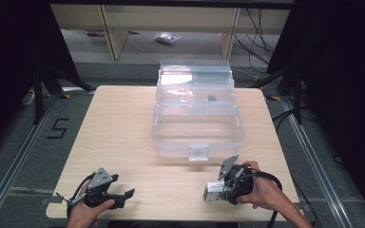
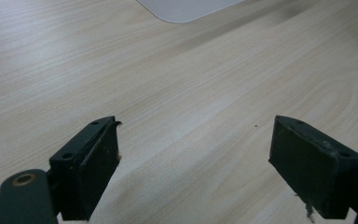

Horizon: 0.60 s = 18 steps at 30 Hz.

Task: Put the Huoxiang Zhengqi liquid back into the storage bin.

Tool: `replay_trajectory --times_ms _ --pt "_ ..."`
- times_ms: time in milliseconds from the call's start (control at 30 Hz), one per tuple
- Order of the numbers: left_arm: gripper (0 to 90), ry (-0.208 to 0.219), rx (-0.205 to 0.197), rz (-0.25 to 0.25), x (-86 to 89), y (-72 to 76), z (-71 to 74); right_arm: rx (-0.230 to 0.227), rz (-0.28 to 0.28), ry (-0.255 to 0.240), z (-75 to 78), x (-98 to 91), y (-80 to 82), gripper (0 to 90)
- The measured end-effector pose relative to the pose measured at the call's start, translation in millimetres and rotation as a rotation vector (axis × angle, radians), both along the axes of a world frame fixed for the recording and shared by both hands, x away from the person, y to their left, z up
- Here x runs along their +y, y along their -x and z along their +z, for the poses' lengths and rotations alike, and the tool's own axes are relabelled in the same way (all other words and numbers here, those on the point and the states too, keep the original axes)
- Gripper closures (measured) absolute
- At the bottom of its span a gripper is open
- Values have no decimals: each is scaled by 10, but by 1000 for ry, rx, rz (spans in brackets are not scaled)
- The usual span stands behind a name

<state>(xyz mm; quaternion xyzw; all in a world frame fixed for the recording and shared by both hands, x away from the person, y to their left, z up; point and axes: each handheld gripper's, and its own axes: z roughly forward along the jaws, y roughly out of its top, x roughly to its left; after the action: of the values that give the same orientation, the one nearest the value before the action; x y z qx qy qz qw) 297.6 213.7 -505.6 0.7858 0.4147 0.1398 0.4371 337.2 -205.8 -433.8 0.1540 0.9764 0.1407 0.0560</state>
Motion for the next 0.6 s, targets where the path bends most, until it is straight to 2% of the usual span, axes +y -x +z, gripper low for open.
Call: replay_trajectory --times_ms 33,67,100,133,200,300,333,433,500,533,567,600 --pt "151 -1 0 0 1 1 1 19 6 15 -5 3 -5 355" --pt "151 -1 -1 -1 1 2 1 16 -10 15 -11 4 4 359" --pt "151 -2 -1 1 0 3 1 32 -16 29 -14 9 4 370" --pt "151 -2 0 2 -2 3 1 28 17 25 -26 12 -16 380" --pt "151 -2 -2 -1 -2 3 2 23 22 25 -38 12 -18 391" --pt "151 1 -1 1 -1 1 2 41 29 26 -47 -1 -24 423" --pt "151 2 -1 2 -2 2 -1 49 14 29 -45 -5 -15 431" --pt "151 0 0 2 -2 2 1 62 39 44 -51 -9 -14 516" --pt "151 0 -3 0 -3 3 2 65 78 50 -56 -1 -21 542" --pt "151 0 -3 0 -3 3 2 44 88 73 -54 -5 -27 561" --pt "151 0 -3 1 -3 3 2 57 91 72 -52 -3 -24 576" --pt "151 1 -2 1 -2 2 2 51 130 63 -58 0 -45 588"
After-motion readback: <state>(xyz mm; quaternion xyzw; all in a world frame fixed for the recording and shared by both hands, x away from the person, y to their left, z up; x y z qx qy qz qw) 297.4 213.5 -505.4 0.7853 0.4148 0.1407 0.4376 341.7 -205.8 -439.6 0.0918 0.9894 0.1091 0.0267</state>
